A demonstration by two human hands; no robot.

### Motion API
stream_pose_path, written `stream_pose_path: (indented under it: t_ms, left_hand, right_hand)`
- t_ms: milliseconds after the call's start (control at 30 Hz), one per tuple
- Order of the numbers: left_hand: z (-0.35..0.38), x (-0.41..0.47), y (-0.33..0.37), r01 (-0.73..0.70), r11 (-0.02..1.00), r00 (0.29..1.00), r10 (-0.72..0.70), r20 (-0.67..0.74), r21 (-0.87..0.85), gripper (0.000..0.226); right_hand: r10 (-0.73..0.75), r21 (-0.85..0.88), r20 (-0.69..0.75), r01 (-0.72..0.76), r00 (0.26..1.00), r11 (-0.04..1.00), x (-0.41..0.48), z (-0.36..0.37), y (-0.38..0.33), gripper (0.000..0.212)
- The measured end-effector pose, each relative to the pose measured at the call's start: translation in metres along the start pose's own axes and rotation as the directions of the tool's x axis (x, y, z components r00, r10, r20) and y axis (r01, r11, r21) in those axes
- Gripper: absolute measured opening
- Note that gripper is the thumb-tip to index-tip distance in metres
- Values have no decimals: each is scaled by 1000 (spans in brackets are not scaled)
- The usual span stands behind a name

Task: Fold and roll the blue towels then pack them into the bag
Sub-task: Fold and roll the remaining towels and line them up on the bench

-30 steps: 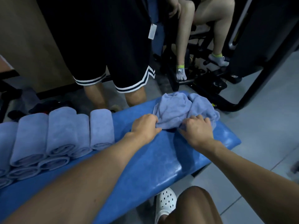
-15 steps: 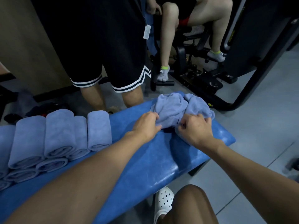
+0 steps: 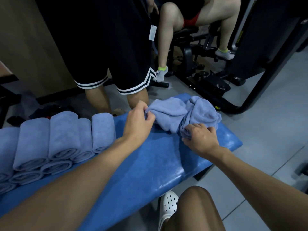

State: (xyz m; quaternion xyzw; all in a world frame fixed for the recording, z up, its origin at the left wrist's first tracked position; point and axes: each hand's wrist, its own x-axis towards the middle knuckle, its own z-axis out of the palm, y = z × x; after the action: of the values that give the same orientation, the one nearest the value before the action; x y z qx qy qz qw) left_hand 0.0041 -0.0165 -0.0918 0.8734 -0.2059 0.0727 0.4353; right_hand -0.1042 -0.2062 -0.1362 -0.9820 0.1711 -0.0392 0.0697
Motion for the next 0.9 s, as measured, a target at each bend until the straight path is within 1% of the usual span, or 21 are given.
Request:
stream_pose_path:
  t_ms: [33, 100, 200, 233, 300, 333, 400, 467, 533, 600, 633, 700, 800, 833, 900]
  left_hand:
    - [-12, -1, 4, 17, 1000, 999, -18, -34, -23, 7]
    - [-34, -5, 8, -11, 999, 998, 8, -69, -46, 5]
    - [-65, -19, 9, -70, 996, 997, 68, -39, -59, 5]
    - [-74, -27, 8, -83, 995, 996, 82, -17, -52, 6]
    - [-93, -42, 6, -116, 993, 993, 117, 26, -36, 6]
    - [-102, -50, 4, -134, 991, 990, 135, 42, -26, 5]
    - [-122, -67, -3, -157, 988, 985, 157, 69, -5, 5]
    - [-142, -83, -12, -160, 987, 983, 159, 96, 3, 10]
    - [-161, -100, -20, -157, 987, 983, 153, 100, 36, 12]
    - [-178, -115, -27, -159, 985, 985, 153, 80, 70, 13]
    - [-186, -122, -30, -161, 984, 985, 156, 71, 80, 13]
    - [-202, -134, -37, -157, 981, 986, 150, 69, 110, 13]
    - [-225, -147, -52, -88, 984, 995, 80, 60, 155, 16]
    - [-232, -150, -57, -67, 984, 997, 60, 46, 163, 16]
    - [-243, -155, -67, -34, 984, 999, 29, 28, 178, 16]
  right_hand:
    - [7, 11, 8, -7, 1000, 1000, -1, -2, -2, 15]
    - [14, 54, -13, -13, 1000, 998, -7, -6, -9, 14]
    - [-7, 177, -89, 22, 996, 984, -21, -15, -29, 12]
    - [-15, 223, -90, 35, 996, 974, -27, -18, -38, 17]
    - [-28, 329, -38, 39, 999, 944, -38, -24, -59, 32]
    - [-32, 392, 13, 24, 999, 920, -43, -26, -70, 37]
    - [-79, 508, 116, 9, 990, 861, -55, -29, -91, 40]
    - [-155, 591, 181, 19, 971, 807, -68, -27, -110, 40]
    - [-227, 638, 206, 46, 952, 769, -80, -22, -130, 35]
    - [-263, 675, 179, 76, 948, 734, -92, -16, -151, 16]
    - [-263, 670, 154, 94, 952, 736, -97, -12, -161, 11]
    - [-250, 638, 99, 132, 963, 759, -105, -10, -180, 19]
    - [-204, 629, 53, 126, 977, 767, -105, -14, -199, 18]
    - [-205, 646, 54, 123, 977, 754, -103, -16, -204, 18]
    - [-250, 725, 110, 95, 962, 682, -104, -19, -217, 18]
